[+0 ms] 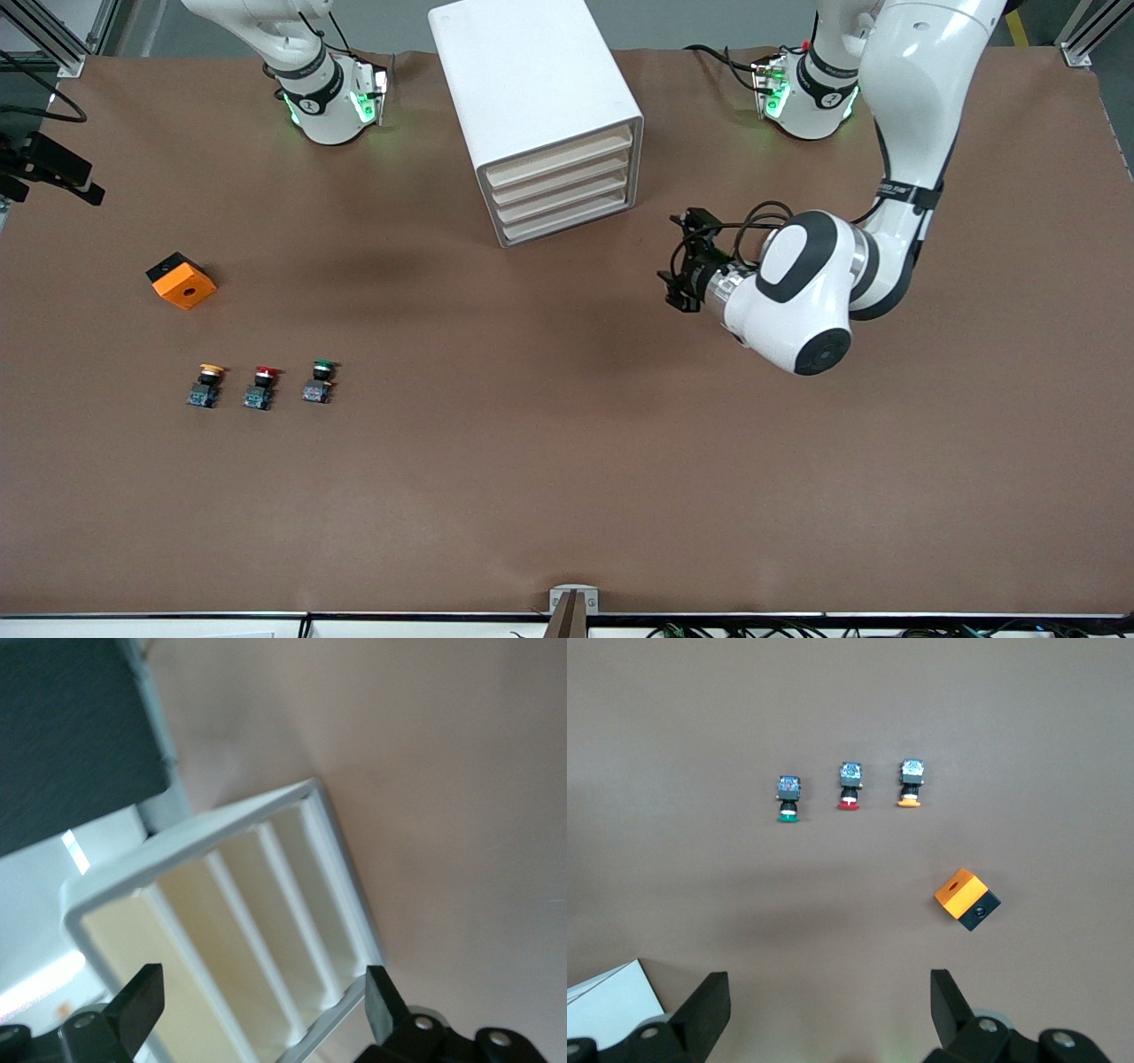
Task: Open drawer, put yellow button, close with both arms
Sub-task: 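Grasp the lowest drawer's front edge with the left gripper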
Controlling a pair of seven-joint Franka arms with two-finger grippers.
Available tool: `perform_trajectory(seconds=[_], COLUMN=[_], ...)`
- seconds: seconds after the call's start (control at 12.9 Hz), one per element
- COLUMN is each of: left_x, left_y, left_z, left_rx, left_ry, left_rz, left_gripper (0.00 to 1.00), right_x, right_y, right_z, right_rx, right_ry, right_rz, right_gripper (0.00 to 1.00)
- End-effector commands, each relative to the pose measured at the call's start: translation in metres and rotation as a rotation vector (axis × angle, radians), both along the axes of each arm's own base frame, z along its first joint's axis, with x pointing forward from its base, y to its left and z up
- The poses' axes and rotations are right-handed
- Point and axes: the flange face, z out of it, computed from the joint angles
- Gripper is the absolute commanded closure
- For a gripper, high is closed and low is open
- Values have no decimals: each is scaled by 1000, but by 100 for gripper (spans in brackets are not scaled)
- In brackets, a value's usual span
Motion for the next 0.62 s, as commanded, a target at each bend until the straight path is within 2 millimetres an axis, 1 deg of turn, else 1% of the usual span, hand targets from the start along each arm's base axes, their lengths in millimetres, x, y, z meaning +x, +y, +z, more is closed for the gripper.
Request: perform_trajectory(seconds=[0.0,0.16,0.23,0.31,0.39,0.47,0.54], left_x=[-11,-32,-44,-51,-59,-71,-86], left_y=[-24,-56,-72,-82,-91,-105,-119], left_z=[-20,-29,-30,-30,-31,-30,-35], left_rx=[40,105,137,169,195,207,218], left_ry=[181,252,267,282,298,327,355], left_rz=[67,69,58,58,56,43,21], left_gripper=[0,0,5,16,17,25,34], right_x=[2,2,5,10,18,29,47], right_y=[-8,-6,-12,-27,-34,-37,-38], right_z=[11,9,5,-6,-20,-36,-61], right_rx=[2,1,0,3,9,2,4], right_ry=[-20,-13,-7,14,38,61,86], right_rz=[1,2,-7,-36,-48,-49,-48], right_gripper=[0,0,0,0,0,0,0])
